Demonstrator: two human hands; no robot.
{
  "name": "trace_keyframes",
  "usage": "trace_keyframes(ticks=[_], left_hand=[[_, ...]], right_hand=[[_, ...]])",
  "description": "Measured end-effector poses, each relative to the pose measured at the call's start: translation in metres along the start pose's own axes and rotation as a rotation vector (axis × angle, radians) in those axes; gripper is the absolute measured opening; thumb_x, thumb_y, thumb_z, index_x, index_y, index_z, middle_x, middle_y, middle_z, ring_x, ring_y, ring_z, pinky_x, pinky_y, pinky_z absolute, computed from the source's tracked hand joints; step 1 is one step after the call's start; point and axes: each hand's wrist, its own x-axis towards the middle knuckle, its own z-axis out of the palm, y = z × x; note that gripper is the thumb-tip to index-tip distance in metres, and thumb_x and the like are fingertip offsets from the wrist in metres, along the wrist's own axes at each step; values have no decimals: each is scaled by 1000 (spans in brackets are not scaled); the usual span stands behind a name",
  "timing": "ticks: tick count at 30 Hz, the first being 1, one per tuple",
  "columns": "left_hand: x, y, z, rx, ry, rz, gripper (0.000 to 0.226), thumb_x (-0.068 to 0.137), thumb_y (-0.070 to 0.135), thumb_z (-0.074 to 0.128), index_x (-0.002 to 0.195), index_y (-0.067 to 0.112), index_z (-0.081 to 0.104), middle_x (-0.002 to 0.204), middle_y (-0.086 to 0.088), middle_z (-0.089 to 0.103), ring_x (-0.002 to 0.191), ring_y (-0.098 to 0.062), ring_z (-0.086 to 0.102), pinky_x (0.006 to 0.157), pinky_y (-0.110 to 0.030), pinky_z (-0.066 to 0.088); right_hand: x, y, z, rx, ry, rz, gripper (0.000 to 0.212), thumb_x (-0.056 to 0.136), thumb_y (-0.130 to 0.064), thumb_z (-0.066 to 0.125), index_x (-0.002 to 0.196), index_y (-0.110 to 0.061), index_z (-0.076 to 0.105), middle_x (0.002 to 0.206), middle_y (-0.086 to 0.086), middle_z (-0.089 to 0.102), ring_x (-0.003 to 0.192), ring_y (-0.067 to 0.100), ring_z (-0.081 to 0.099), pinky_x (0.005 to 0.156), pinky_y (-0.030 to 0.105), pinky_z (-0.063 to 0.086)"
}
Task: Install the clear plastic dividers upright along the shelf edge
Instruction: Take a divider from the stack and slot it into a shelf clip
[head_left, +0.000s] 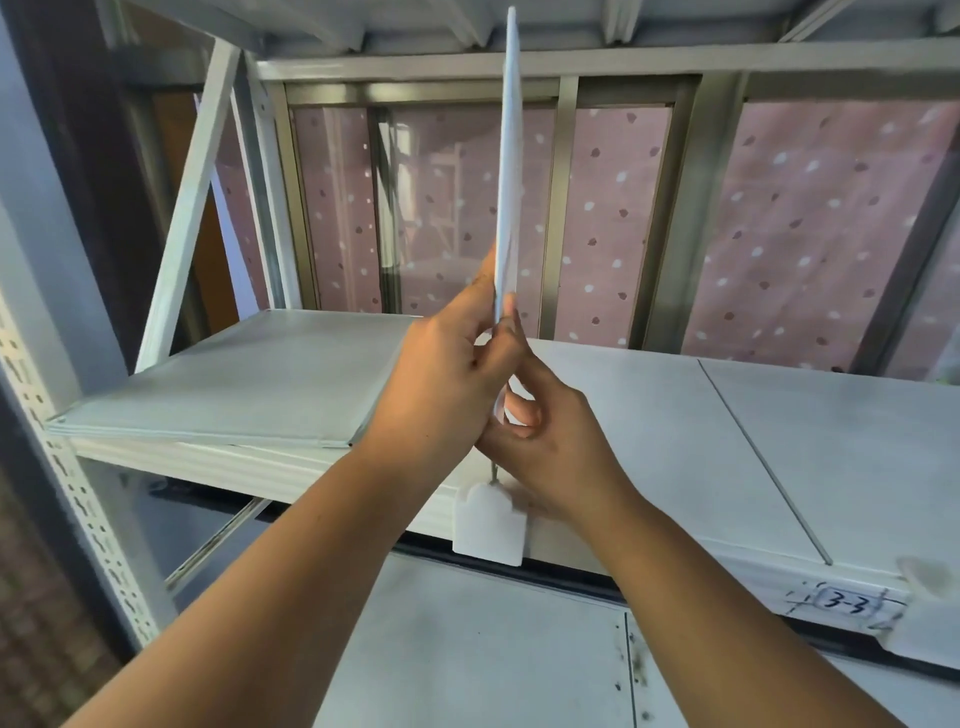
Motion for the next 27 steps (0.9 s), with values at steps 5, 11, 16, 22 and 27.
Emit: trace_keyframes(ticks=[5, 11, 16, 22, 27], left_hand=[[-15, -11, 4, -41, 77, -72, 30, 109, 22, 52, 135, 19, 66, 62, 20, 58, 56, -6, 52, 51, -5, 38], [-11, 0, 3, 14, 9, -63, 47, 109, 30, 52, 157, 30, 52, 74, 22, 68, 68, 4, 66, 54, -5, 43], [-6, 0, 1, -39, 9, -79, 45, 97, 25, 47, 133, 47, 62, 77, -15, 64, 69, -26, 59, 57, -29, 50], [-3, 8, 1, -85, -88, -102, 25, 98, 25, 48, 100, 40, 67, 84, -3, 74, 87, -33, 71, 89, -64, 62], [-1, 14, 0, -60, -71, -115, 22, 100, 21, 50, 82, 28, 60, 65, 7, 52, 78, -40, 60, 82, -65, 61]], right_hand=[[1, 0, 0, 51, -99, 39, 90, 83, -55, 73, 153, -73, 18, 143, -4, 68, 132, 24, 64, 111, 54, 52], [-1, 3, -1, 84, -82, 40, 93, 77, -62, 74, 151, -75, 19, 137, -21, 68, 128, 3, 64, 106, 40, 56], [-1, 0, -3, 84, -13, -7, 99, 83, -46, 76, 157, -68, 15, 153, -18, 54, 142, 0, 49, 115, 36, 47], [-1, -6, -7, 115, 14, -40, 100, 86, -52, 71, 158, -66, 3, 165, -40, 21, 161, 2, 3, 128, 46, 22], [0, -9, -6, 150, 17, -31, 98, 91, -47, 71, 162, -59, 4, 168, -32, 24, 161, 7, 7, 129, 50, 25]])
